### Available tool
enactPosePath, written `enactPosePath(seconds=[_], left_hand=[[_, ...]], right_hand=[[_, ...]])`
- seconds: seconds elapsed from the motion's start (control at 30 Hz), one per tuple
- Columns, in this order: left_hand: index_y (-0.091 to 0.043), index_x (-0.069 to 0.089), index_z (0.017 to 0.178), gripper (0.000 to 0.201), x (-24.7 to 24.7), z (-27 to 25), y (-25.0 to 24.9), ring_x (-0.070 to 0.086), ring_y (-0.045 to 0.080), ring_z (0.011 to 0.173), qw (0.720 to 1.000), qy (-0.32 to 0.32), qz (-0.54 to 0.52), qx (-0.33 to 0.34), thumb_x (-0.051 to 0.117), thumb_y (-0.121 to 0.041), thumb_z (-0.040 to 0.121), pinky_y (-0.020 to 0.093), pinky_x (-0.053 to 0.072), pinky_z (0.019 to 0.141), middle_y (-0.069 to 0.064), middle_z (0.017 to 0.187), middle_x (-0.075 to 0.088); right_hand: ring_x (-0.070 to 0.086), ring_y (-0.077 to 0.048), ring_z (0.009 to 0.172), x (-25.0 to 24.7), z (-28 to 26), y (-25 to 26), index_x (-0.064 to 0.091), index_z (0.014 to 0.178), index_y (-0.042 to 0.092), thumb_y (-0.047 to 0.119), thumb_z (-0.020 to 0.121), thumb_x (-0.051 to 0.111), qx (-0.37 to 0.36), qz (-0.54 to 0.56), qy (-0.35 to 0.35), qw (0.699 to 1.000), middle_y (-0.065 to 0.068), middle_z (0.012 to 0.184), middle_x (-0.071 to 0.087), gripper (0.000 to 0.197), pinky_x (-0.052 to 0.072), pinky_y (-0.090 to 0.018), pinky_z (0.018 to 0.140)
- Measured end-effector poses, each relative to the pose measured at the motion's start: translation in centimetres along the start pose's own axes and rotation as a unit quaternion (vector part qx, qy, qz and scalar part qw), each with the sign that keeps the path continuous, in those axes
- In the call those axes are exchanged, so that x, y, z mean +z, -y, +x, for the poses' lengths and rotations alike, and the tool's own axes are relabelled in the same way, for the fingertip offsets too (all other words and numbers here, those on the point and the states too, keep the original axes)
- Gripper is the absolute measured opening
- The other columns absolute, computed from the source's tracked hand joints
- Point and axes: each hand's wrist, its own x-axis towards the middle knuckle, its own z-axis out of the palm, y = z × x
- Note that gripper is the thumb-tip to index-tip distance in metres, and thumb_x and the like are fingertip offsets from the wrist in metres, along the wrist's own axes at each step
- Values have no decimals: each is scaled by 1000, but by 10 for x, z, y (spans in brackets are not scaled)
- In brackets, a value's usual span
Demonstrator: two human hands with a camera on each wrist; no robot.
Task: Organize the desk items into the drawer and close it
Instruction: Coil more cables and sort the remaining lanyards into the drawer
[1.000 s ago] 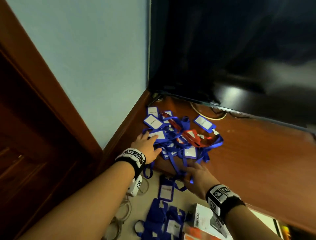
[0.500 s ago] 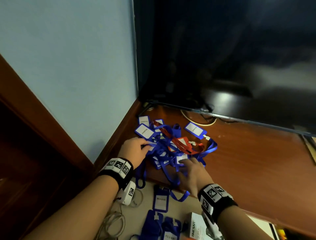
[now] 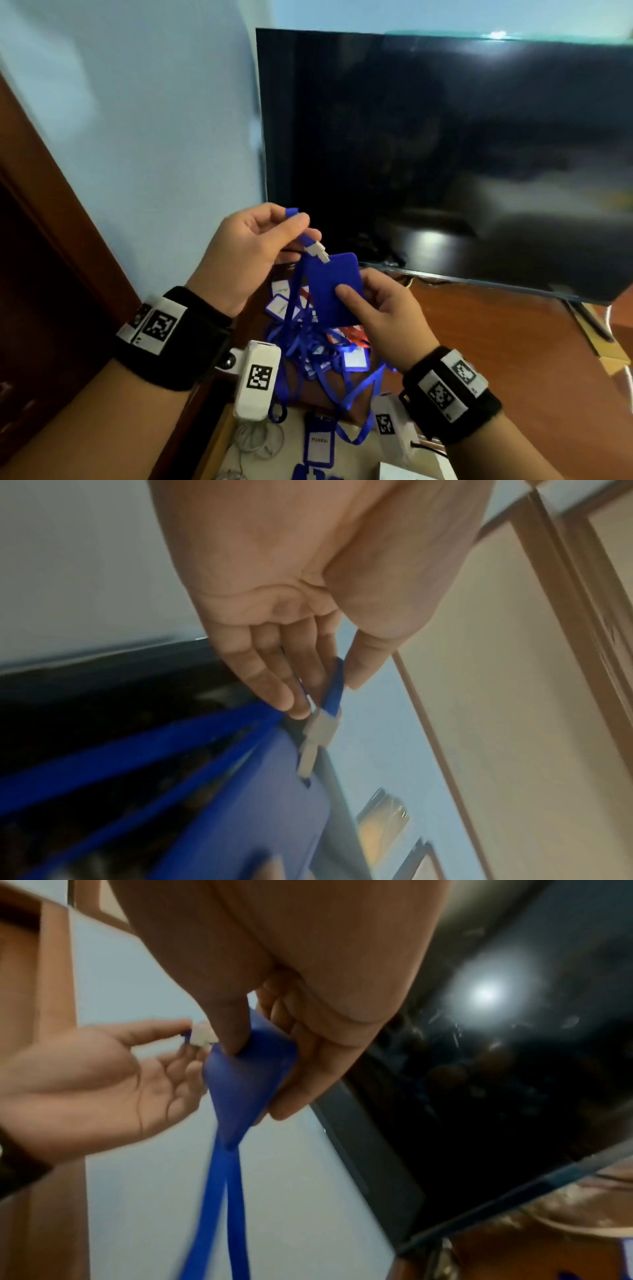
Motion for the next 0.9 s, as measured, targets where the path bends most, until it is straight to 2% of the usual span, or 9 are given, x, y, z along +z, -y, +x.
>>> enactPosePath(seconds=[0.17,0.27,0.33,0.47,0.6,0.67,0.77,0.83,0.9], left_hand=[[-15,66,98,6,-22,9,-17,75,19,82,985,-123,-124,-4,63,-10,101,27,60,74,8,94,80],[-15,63,104,8,-31,16,4,73,17,71,979,-191,-60,-26,67,-12,99,26,60,68,10,92,79],[-16,55,120,34,-34,20,34,74,21,79,975,-194,62,-88,74,-22,93,37,62,78,14,102,78],[-19,16,161,99,-7,3,60,46,37,141,922,-83,363,-104,80,-24,86,51,38,118,19,153,44],[-43,18,162,110,46,-22,32,26,9,155,959,165,228,21,79,-18,74,43,29,126,-8,169,26],[-28,49,150,77,64,-28,23,52,17,141,958,284,48,-11,78,-17,79,44,43,118,2,151,56],[-5,67,108,13,81,-42,10,73,24,80,957,270,-82,-61,62,-16,102,42,57,101,18,84,70],[-3,64,101,19,84,-52,8,54,14,51,968,234,-59,-69,55,-18,107,51,59,98,9,58,52],[-4,66,103,22,85,-62,2,52,12,50,971,232,23,-58,54,-22,107,50,61,86,0,56,55]], right_hand=[[67,-13,61,-56,-22,26,66,92,23,34,95,65,-15,-70,-98,993,5,74,70,11,55,-32,55],[64,-22,49,-89,-35,38,66,97,27,35,100,62,8,-111,-127,986,-3,69,67,9,52,-38,45],[58,-25,41,-103,-41,53,66,101,23,32,102,59,12,-109,-122,986,-10,65,65,11,47,-33,44],[54,-29,38,-110,-46,85,65,102,16,25,103,58,0,-78,-83,994,-11,58,64,12,46,-30,41],[57,-29,39,-102,-41,107,66,103,12,24,100,64,-18,-65,-55,996,-15,64,68,13,47,-30,42],[57,-28,39,-102,-40,119,66,104,6,21,98,66,-38,-31,-59,997,-16,66,70,16,48,-30,40],[55,-27,38,-114,-38,126,64,103,0,18,98,66,-50,40,-133,989,-22,72,71,18,46,-28,40],[59,-29,44,-128,-38,120,67,101,3,17,97,69,-30,66,-200,977,-23,80,73,15,50,-33,46],[69,-29,61,-140,-38,105,72,97,13,19,92,72,-3,15,-257,966,-15,86,76,8,57,-46,60]])
